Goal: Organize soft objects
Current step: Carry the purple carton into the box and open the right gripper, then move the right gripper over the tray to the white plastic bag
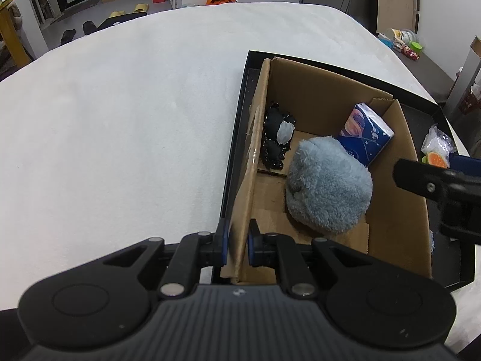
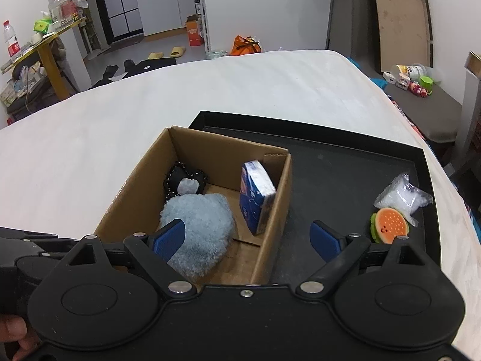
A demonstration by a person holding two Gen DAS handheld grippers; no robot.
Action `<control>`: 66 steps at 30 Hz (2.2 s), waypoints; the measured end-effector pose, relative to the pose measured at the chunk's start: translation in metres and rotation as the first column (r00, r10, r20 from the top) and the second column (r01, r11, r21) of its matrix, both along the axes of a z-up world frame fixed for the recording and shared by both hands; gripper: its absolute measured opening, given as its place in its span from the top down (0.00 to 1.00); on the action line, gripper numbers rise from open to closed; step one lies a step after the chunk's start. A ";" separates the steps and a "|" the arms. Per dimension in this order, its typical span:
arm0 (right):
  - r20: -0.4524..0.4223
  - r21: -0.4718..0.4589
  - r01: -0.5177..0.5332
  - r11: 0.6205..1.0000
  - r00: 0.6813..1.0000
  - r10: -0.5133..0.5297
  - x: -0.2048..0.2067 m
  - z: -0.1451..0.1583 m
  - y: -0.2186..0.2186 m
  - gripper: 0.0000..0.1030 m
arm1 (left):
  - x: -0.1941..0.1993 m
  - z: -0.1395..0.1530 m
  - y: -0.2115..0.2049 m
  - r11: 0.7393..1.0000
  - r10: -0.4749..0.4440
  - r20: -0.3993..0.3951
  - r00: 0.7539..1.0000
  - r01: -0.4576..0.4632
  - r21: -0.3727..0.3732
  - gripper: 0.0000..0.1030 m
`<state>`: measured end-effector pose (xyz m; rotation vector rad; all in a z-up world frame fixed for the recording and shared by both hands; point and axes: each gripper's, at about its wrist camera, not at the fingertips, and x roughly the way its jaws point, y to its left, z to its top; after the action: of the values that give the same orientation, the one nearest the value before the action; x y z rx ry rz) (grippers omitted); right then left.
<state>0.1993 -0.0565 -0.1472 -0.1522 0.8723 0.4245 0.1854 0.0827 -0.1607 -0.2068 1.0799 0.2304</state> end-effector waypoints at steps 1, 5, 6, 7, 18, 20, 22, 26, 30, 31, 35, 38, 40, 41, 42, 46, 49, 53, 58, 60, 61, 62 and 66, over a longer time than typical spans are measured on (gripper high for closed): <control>-0.001 0.001 0.006 1.000 1.000 -0.006 0.000 0.000 -0.002 0.13 | 0.001 0.000 -0.001 1.000 0.000 -0.004 1.000 0.000 0.003 0.89; -0.008 0.021 0.035 0.999 0.999 -0.035 -0.002 -0.001 -0.013 0.13 | 0.004 0.001 -0.006 1.000 -0.012 -0.011 1.000 0.012 0.025 0.89; -0.010 0.025 0.044 0.999 0.999 -0.044 -0.002 -0.002 -0.017 0.13 | 0.004 0.002 -0.007 0.999 -0.014 -0.013 1.000 0.015 0.034 0.89; -0.011 0.028 0.053 0.998 0.999 -0.052 -0.003 -0.003 -0.021 0.13 | 0.004 0.002 -0.007 0.999 -0.017 -0.014 1.000 0.018 0.041 0.89; -0.041 0.055 0.170 0.984 0.985 -0.168 -0.012 -0.018 -0.068 0.13 | 0.008 0.006 -0.017 0.996 -0.018 -0.042 0.999 0.022 0.085 0.85; -0.050 0.053 0.196 0.979 0.980 -0.194 -0.013 -0.021 -0.076 0.13 | 0.011 0.006 -0.019 0.995 -0.016 -0.051 0.999 0.021 0.092 0.82; -0.057 0.062 0.221 0.973 0.974 -0.218 -0.014 -0.024 -0.084 0.13 | 0.013 0.006 -0.022 0.994 -0.023 -0.059 0.998 0.029 0.103 0.76; -0.069 0.072 0.270 0.960 0.962 -0.265 -0.016 -0.028 -0.097 0.13 | 0.014 0.004 -0.029 0.990 -0.052 -0.074 0.996 0.061 0.127 0.65; -0.092 0.085 0.315 0.945 0.947 -0.307 -0.016 -0.034 -0.109 0.12 | 0.014 0.003 -0.033 0.987 -0.053 -0.084 0.995 0.064 0.145 0.56; -0.095 0.087 0.326 0.941 0.943 -0.318 -0.017 -0.036 -0.111 0.11 | 0.014 0.003 -0.034 0.987 -0.049 -0.085 0.995 0.061 0.149 0.54; -0.099 0.093 0.361 0.928 0.931 -0.352 -0.019 -0.041 -0.121 0.07 | 0.014 0.005 -0.039 0.981 -0.046 -0.082 0.996 0.060 0.186 0.48; -0.109 0.100 0.381 0.919 0.922 -0.371 -0.018 -0.047 -0.128 0.07 | 0.015 0.006 -0.045 0.978 -0.050 -0.081 0.995 0.066 0.200 0.46; -0.114 0.105 0.397 0.912 0.916 -0.386 -0.019 -0.050 -0.132 0.07 | 0.015 0.006 -0.047 0.977 -0.054 -0.085 0.995 0.071 0.204 0.46; -0.113 0.106 0.405 0.908 0.912 -0.394 -0.019 -0.051 -0.133 0.07 | 0.016 0.006 -0.049 0.976 -0.057 -0.088 0.995 0.074 0.207 0.46; -0.114 0.105 0.419 0.902 0.906 -0.408 -0.020 -0.053 -0.135 0.07 | 0.016 0.006 -0.050 0.974 -0.057 -0.089 0.994 0.075 0.211 0.46; -0.127 0.115 0.485 0.867 0.873 -0.471 -0.021 -0.060 -0.146 0.07 | 0.016 0.006 -0.055 0.969 -0.063 -0.094 0.994 0.083 0.231 0.45; -0.138 0.119 0.539 0.834 0.841 -0.523 -0.021 -0.065 -0.156 0.08 | 0.016 0.006 -0.057 0.966 -0.064 -0.093 0.994 0.085 0.243 0.45; -0.148 0.125 0.587 0.800 0.808 -0.570 -0.018 -0.072 -0.166 0.13 | 0.018 0.006 -0.061 0.964 -0.061 -0.096 0.994 0.083 0.252 0.43; -0.168 0.132 0.625 0.769 0.779 -0.604 -0.011 -0.081 -0.177 0.22 | 0.021 0.006 -0.068 0.957 -0.062 -0.101 0.993 0.087 0.275 0.40; -0.184 0.128 0.651 0.748 0.757 -0.627 -0.008 -0.085 -0.185 0.23 | 0.023 0.007 -0.069 0.955 -0.061 -0.102 0.993 0.088 0.283 0.40; -0.198 0.136 0.663 0.736 0.746 -0.635 -0.007 -0.088 -0.189 0.25 | 0.024 0.007 -0.069 0.954 -0.062 -0.101 0.993 0.089 0.287 0.40; -0.212 0.144 0.669 0.729 0.740 -0.638 -0.005 -0.090 -0.193 0.27 | 0.024 0.008 -0.070 0.953 -0.064 -0.102 0.993 0.091 0.290 0.40; -0.228 0.163 0.680 0.715 0.731 -0.643 -0.001 -0.095 -0.199 0.32 | 0.027 0.009 -0.071 0.947 -0.068 -0.107 0.992 0.098 0.306 0.40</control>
<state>0.1982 -0.2558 -0.2417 0.4259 0.9583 -0.1519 0.2126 0.0115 -0.1522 0.1344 1.1285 0.3338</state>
